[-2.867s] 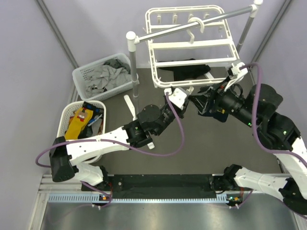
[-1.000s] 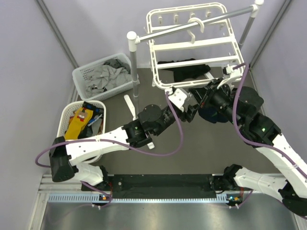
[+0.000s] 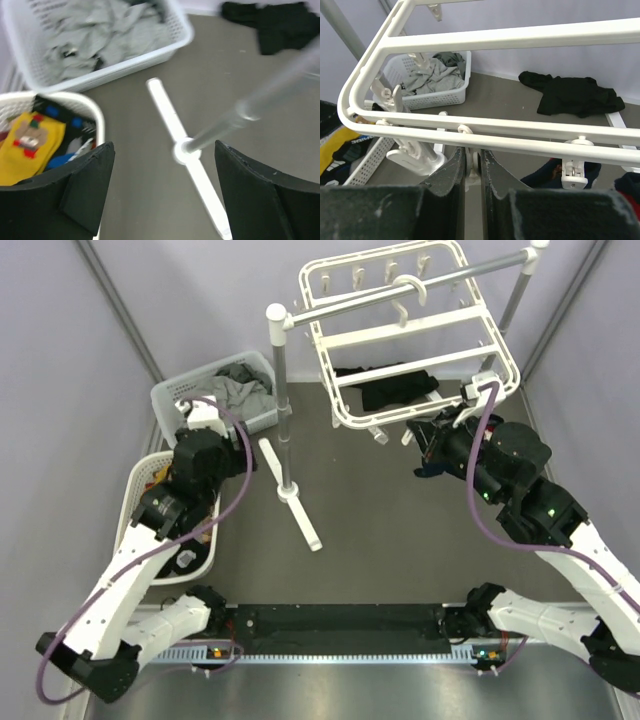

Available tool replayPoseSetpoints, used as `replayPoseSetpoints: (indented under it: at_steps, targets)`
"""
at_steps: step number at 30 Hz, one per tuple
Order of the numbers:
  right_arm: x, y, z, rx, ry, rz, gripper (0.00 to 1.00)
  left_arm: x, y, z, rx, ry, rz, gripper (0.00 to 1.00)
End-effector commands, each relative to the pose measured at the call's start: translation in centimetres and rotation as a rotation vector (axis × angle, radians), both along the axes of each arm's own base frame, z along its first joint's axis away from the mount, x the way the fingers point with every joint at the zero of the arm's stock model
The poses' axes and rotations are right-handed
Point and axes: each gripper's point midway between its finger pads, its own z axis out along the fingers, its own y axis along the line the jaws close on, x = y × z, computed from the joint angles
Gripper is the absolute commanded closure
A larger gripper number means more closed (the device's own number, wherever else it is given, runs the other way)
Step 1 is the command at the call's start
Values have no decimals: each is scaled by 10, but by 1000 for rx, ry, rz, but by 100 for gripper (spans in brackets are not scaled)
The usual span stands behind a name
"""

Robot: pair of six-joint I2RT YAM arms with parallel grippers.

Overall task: Clip the socks to the hanger
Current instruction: Pick up the sock from the bin.

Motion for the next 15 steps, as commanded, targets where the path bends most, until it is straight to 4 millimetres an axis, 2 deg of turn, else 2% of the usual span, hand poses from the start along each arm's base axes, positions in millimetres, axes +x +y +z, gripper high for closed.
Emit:
replayPoseSetpoints:
  at_steps: [1,2,3,5,6,7,8,9,11,12,15]
  targets:
    - [-1,-10,7,-17,-30,-28,100,8,33,-36,-19,157,61,17]
    - [-2,-10,5,-24,-25,-24,100,14,39,-46,-14,196,79,18]
    - [-2,-11,6,-28,-31,-23,100,20,64,-51,-7,213,155,18]
    - [-4,-13,7,-35,-39,-22,100,28,87,-63,2,241,230,19]
    - [-4,-14,7,-41,-43,-25,100,32,111,-66,-17,241,305,19]
    - [-4,-14,6,-44,-44,-25,100,38,122,-65,-35,221,340,19]
    - [-5,-14,6,-45,-47,-22,100,43,129,-81,-43,251,361,20]
    - [-5,-15,6,-46,-51,-23,100,45,152,-86,-76,254,424,21]
    - [-5,-14,4,-48,-49,-18,100,55,168,-107,-80,292,467,23]
    - [-4,-13,3,-52,-48,-15,100,55,181,-116,-78,314,503,24]
    - [-5,-11,1,-58,-50,-3,100,61,202,-140,-64,374,547,29]
